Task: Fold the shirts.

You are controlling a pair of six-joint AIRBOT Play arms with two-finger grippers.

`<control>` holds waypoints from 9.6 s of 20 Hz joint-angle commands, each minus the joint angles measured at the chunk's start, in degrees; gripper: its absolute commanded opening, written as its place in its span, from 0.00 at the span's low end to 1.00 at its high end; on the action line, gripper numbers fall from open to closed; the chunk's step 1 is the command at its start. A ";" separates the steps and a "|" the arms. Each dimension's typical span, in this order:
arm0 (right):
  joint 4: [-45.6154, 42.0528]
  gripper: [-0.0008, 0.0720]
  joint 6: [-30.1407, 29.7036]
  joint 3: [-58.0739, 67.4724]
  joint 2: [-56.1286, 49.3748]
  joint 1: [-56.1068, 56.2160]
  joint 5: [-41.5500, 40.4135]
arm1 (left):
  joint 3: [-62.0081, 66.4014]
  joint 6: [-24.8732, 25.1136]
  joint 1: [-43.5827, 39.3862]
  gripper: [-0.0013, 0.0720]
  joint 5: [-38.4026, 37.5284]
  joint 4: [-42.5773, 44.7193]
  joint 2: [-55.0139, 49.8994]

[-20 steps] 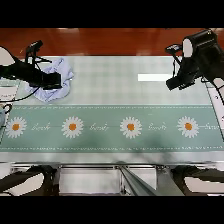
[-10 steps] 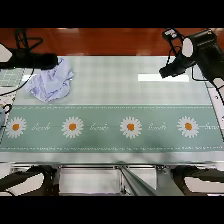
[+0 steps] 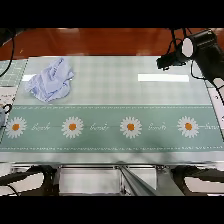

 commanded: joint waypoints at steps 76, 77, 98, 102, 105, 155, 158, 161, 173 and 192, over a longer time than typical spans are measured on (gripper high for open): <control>25.62 0.59 -2.05 -30.12 39.95 -8.31 1.33 | -28.15 1.40 11.54 0.71 -51.69 -21.84 25.31; 24.74 0.59 -2.08 -29.97 40.17 -13.25 2.64 | -26.86 0.87 15.50 0.71 -50.42 -22.14 26.05; 81.26 0.58 -29.94 -44.46 3.06 -7.61 -11.23 | -58.27 17.44 6.91 0.05 -48.30 -41.42 11.04; 81.94 0.58 -30.16 -37.86 -3.76 -3.61 -8.31 | -58.25 17.44 6.91 0.05 -48.96 -42.05 11.06; 82.20 0.58 -29.94 -33.66 -6.49 -0.24 -9.70 | -58.25 17.44 6.91 0.05 -48.94 -42.07 11.06; 5.55 0.05 2.95 13.84 54.75 -5.44 34.05 | -1.07 -3.15 3.10 0.05 -66.55 -6.91 43.12; 4.81 0.05 5.51 4.07 56.19 -5.44 36.00 | -12.59 -3.17 2.86 0.05 -66.75 -7.08 44.85; 7.74 0.05 7.89 -13.94 57.05 -5.44 34.12 | -24.55 -1.99 2.86 0.05 -64.41 -7.06 43.34; 21.11 0.05 6.14 -30.93 13.14 -6.36 -11.10 | -18.38 0.26 3.28 0.05 -29.14 -10.60 0.42; 50.16 0.58 -17.77 -45.13 24.83 -40.46 2.27 | -36.00 7.04 11.43 0.71 -58.16 -25.97 4.59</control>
